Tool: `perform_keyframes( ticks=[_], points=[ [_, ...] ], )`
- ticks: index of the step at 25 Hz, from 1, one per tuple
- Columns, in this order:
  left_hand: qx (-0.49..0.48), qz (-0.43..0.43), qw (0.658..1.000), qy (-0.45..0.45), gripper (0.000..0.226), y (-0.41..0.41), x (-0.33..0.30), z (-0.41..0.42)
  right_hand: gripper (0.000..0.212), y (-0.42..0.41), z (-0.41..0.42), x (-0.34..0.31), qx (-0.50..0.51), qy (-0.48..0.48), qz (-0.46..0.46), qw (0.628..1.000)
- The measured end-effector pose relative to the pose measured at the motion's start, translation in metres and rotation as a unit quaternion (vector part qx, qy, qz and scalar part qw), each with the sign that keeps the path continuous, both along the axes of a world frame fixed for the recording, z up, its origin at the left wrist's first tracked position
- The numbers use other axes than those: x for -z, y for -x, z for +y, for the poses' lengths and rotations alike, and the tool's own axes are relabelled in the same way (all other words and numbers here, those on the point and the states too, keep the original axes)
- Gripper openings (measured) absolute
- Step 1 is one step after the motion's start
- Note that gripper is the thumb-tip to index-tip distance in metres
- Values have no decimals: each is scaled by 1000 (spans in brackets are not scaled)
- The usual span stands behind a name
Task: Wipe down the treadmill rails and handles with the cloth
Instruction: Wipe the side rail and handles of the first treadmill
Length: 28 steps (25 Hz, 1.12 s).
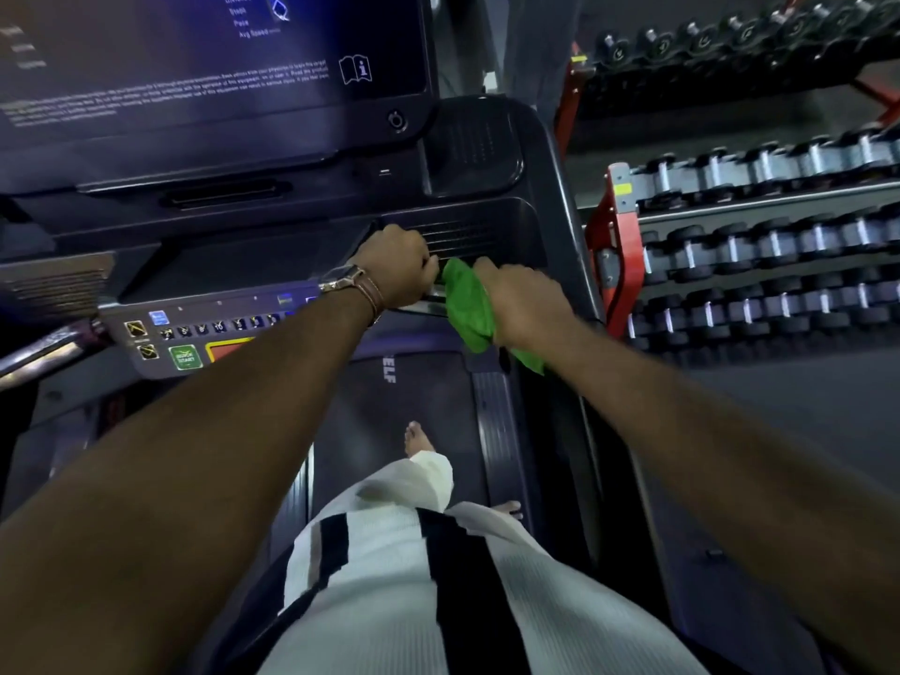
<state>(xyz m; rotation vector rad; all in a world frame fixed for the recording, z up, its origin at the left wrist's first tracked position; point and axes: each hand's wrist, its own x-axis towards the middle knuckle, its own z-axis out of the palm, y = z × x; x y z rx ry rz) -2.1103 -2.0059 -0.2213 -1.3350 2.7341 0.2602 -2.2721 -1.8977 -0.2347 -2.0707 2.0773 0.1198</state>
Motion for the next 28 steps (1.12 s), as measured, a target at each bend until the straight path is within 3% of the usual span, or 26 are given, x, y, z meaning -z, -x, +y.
perform_keyframes(
  ticks=[2, 3, 7, 8, 10, 12, 14, 16, 17, 20, 24, 28],
  points=[
    [-5, 2, 1000, 11, 41, -3, 5, -2, 51, -22, 33, 23, 20, 75, 102, 992],
    [-11, 1, 1000, 9, 39, -3, 7, -3, 52, -25, 34, 22, 45, 71, 98, 992],
    [-24, -7, 999, -28, 36, 2, 6, -8, 65, -3, -13, -8, 46, -66, -46, 996],
    [-24, -4, 999, -40, 36, 1, 5, -8, 63, -4, -14, -8, 59, -61, -63, 994],
    [6, -2, 998, -64, 37, -2, 0, -9, 59, -21, 10, 10, 78, 66, -21, 995],
    [75, -31, 991, -105, 38, -11, -12, -9, 65, -32, 21, 19, 86, 106, 13, 991],
    [166, -103, 974, -112, 40, -24, -28, -15, 64, -20, -2, 7, 82, 26, -27, 996],
    [226, -200, 951, -60, 50, -37, -40, -22, 68, -9, -23, -9, 89, -99, -70, 989],
    [239, -236, 941, -37, 55, -43, -42, -24, 67, -12, -20, -9, 95, -96, -77, 988],
    [245, -230, 942, -18, 50, -45, -42, -27, 58, -34, 6, 4, 92, 40, -17, 995],
    [260, -201, 944, -33, 40, -41, -44, -31, 69, -26, -34, -30, 113, -163, -59, 978],
    [274, -196, 941, -30, 40, -42, -40, -34, 60, -73, 4, -5, 137, 52, 47, 988]
  ],
)
